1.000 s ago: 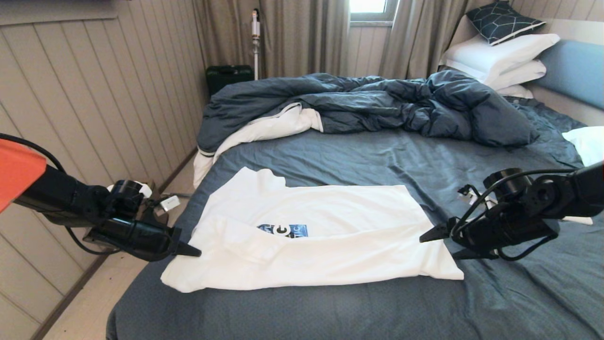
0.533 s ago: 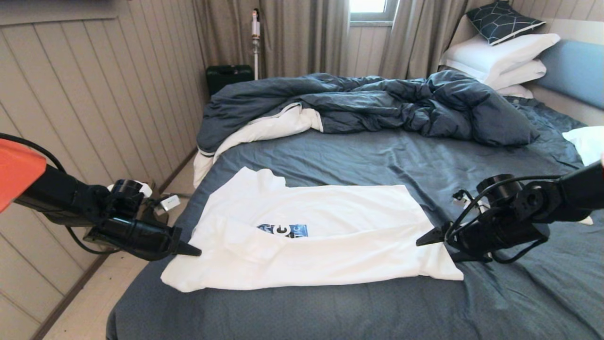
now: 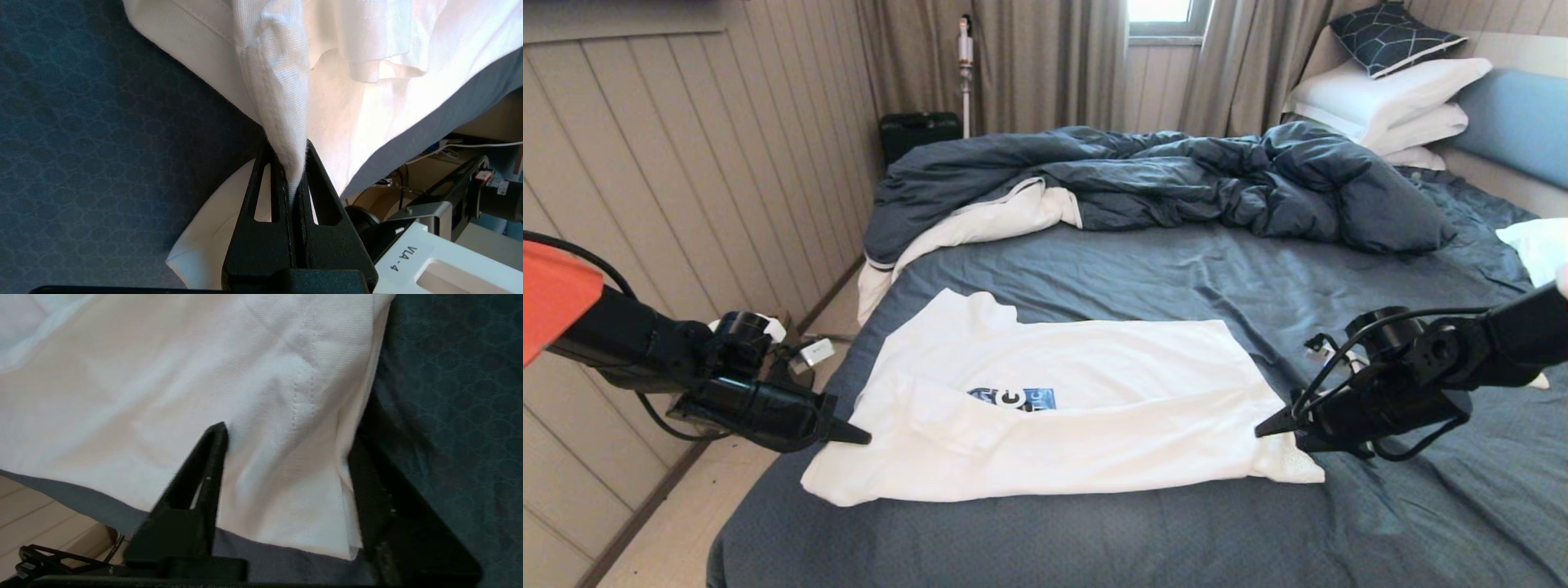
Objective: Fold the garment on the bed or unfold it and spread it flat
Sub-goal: Fold the white T-shirt
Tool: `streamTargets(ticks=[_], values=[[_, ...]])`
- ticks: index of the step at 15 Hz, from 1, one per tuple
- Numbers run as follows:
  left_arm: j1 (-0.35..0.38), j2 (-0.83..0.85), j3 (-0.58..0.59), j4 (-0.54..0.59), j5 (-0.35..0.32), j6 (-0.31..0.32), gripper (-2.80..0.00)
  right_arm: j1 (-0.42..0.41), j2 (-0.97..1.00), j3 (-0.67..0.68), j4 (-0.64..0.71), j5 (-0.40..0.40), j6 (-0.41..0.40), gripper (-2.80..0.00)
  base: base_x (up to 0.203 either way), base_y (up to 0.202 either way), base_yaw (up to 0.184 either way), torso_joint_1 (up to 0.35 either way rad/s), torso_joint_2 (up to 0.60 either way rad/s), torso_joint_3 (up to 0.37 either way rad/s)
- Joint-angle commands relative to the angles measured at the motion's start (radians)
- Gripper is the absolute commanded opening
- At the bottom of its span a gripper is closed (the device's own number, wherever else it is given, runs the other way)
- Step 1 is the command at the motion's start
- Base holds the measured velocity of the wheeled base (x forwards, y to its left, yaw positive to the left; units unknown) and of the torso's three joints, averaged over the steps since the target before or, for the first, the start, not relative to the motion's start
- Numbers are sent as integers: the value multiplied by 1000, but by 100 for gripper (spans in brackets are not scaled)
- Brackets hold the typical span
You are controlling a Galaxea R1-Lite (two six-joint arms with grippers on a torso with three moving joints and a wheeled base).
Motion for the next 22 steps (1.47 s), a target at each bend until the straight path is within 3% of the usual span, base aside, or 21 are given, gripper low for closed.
streamTargets(ticks=[1, 10, 15, 22], values=[[0, -2, 2, 1, -4, 1, -280, -1, -15, 14, 1, 5, 0, -280, 0, 0, 0, 0, 0, 0], [0, -38, 2, 109, -1, 12, -280, -6, -81, 120, 3, 4, -30, -280, 0, 0, 0, 0, 0, 0], [1, -64, -8, 235, 14, 117, -280, -21, -106, 141, 4, 3, -37, -280, 0, 0, 0, 0, 0, 0], [2, -83, -14, 307, 48, 195, -280, -73, -147, 172, 14, 4, -97, -280, 0, 0, 0, 0, 0, 0]])
